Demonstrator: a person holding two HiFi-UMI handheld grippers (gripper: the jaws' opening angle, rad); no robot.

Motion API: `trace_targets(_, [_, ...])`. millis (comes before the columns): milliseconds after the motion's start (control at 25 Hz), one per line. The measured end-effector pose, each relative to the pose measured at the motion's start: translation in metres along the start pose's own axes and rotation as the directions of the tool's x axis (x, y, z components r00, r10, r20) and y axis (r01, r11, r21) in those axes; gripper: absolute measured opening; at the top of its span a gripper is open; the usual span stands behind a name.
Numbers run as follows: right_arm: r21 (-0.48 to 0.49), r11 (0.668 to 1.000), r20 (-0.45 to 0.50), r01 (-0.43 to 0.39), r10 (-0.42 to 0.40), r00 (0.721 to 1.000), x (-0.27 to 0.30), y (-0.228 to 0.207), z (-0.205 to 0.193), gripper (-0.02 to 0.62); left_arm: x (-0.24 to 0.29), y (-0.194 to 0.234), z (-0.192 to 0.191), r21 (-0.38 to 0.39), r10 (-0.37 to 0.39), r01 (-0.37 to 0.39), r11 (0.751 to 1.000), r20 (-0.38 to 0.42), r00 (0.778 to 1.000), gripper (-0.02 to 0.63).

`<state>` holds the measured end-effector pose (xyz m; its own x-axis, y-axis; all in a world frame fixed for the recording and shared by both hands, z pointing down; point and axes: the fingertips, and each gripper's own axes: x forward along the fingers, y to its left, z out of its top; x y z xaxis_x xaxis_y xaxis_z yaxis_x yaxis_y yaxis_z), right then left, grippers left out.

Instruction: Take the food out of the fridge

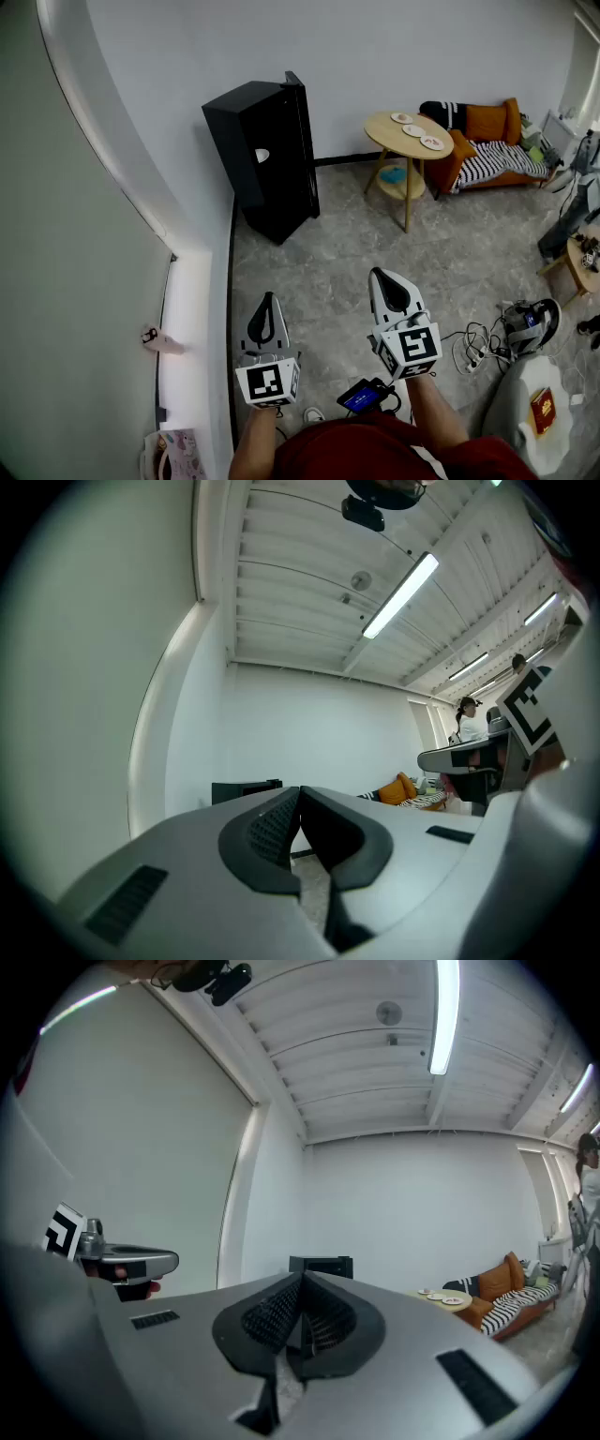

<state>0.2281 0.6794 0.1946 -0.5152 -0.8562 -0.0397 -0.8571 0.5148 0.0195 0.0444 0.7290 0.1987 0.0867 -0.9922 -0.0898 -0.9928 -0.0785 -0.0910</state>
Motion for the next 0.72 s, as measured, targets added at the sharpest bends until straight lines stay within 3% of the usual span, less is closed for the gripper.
trace_targets(720, [0.012,1.0,0.021,0.011,-0.011,1.0,-0.009,-0.018,0.004,0.023,0.003,-0.02,0.004,0.019,0.005,-0.005,1.0,0.001,1.0,0.014])
